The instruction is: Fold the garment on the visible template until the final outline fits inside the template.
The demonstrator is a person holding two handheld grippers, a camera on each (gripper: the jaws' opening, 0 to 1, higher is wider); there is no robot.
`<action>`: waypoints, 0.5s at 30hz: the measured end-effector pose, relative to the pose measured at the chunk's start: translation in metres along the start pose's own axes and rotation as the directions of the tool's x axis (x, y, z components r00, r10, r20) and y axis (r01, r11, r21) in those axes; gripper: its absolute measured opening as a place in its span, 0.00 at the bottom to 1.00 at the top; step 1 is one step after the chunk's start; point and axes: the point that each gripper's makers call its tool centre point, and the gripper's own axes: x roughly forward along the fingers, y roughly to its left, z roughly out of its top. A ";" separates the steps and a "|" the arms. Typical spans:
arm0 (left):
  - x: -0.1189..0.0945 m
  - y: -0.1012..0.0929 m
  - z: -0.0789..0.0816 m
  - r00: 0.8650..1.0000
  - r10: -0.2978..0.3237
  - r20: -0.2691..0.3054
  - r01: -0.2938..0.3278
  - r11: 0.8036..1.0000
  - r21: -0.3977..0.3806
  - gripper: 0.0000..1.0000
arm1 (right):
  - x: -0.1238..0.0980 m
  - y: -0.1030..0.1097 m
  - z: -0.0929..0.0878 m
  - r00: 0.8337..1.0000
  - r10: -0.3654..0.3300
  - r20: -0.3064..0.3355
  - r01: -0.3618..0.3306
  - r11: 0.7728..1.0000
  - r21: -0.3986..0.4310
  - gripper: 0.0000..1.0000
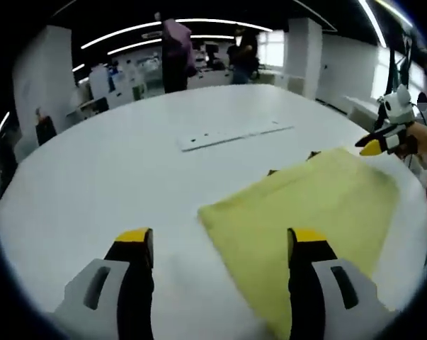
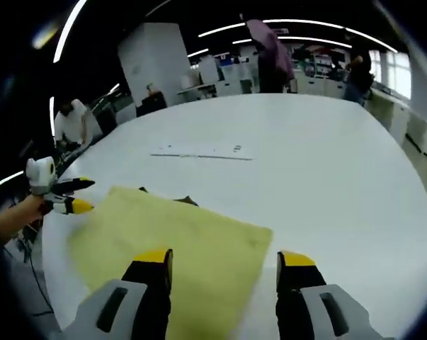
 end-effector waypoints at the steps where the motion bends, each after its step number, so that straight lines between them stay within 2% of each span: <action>1: -0.002 0.000 -0.001 1.000 -0.003 0.000 0.003 1.000 0.000 0.76 | -0.004 0.002 -0.002 1.000 0.011 -0.003 -0.011 1.000 -0.002 0.57; 15: -0.041 -0.021 -0.023 0.997 -0.079 -0.020 0.080 0.997 0.005 0.76 | -0.046 0.019 -0.042 0.995 0.069 -0.070 -0.072 0.997 -0.035 0.53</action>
